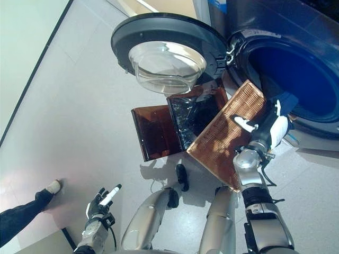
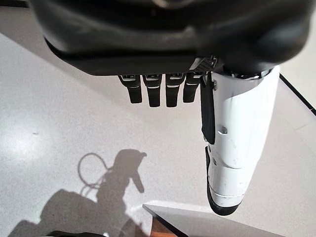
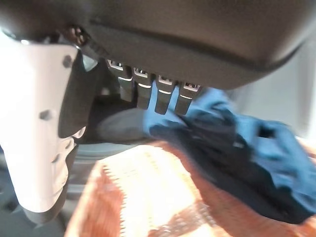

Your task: Pick up the clothes and place them into the washing machine

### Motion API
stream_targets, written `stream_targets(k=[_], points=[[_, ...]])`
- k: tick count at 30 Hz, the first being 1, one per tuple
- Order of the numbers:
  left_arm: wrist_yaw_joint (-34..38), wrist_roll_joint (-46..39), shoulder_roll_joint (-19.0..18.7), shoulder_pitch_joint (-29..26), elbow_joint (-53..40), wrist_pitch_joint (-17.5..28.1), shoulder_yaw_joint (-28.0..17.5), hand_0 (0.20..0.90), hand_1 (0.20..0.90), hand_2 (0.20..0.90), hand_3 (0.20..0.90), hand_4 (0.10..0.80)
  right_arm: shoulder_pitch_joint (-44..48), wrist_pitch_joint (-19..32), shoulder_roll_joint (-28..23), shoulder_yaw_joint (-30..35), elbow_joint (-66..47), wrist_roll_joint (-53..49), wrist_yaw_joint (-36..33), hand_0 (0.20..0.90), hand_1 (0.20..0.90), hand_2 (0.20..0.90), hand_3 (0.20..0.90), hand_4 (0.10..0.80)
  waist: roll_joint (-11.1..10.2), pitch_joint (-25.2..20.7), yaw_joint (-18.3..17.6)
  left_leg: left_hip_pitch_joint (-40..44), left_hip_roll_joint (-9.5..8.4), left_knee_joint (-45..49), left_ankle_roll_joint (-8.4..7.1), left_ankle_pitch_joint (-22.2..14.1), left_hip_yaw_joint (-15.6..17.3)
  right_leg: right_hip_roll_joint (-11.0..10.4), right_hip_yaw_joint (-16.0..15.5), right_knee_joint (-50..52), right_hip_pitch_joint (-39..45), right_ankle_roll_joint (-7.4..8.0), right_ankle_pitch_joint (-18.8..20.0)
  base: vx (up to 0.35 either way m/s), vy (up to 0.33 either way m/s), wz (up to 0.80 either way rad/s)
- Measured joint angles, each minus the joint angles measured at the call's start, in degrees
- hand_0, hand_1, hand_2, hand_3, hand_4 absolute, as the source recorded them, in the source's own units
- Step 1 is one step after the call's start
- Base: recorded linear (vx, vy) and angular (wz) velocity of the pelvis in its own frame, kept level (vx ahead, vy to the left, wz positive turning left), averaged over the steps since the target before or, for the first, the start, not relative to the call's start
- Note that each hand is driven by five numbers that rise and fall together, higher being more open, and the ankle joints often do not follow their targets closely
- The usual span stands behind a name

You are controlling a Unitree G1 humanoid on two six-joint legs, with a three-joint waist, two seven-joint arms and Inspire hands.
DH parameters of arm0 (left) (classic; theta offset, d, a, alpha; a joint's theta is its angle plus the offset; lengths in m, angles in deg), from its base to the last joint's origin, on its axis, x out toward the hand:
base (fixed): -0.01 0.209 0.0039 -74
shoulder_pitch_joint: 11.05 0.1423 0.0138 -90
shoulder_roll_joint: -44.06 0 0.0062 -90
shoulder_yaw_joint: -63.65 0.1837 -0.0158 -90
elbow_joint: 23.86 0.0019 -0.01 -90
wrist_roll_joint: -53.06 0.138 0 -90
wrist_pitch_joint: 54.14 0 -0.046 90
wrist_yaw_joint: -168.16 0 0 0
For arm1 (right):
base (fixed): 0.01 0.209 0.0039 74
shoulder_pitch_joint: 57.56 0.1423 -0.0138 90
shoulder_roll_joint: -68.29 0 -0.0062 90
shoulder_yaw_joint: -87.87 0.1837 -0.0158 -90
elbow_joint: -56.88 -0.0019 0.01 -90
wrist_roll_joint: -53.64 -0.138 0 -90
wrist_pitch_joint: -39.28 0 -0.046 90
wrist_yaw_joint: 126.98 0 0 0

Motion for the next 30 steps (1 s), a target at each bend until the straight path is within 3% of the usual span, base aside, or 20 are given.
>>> stream_targets(k=[8,19,30], points=[[-0.1,-0.1,0.0,0.0,0.0,0.0,-0.1,0.9,0.9,0.9,0.9,0.8,-1.8,3.9,0.3,0.1,2.8,-12.7,7.0,0.9,0.9,0.9,0.9,0.8,0.0,-0.2,-0.1,0.0,0.1,0.1,-0.01,0.0,0.1,0.1,0.0,0.1,0.0,0.0,0.0,0.0,0.0,0.0],[-1.6,-2.5,0.0,0.0,0.3,-0.2,-0.2,0.9,0.9,0.9,0.9,0.8,-1.7,11.2,5.3,2.0,9.5,-43.7,21.4,0.9,0.9,0.9,0.9,0.8,-0.1,-1.7,-0.1,-0.1,0.39,0.8,-0.07,-0.1,0.3,0.3,0.1,0.4,0.0,-0.02,0.0,0.0,0.0,0.0],[-2.5,-2.8,0.0,0.0,0.6,-0.3,-0.2,0.9,0.9,0.9,0.9,0.8,-1.5,11.2,5.7,1.3,10.4,-47.0,23.9,0.9,0.9,0.9,0.9,0.8,-0.1,-1.7,-0.1,-0.1,0.66,1.1,-0.12,-0.1,0.4,0.4,0.0,0.6,0.0,-0.02,0.0,0.0,0.0,0.0]])
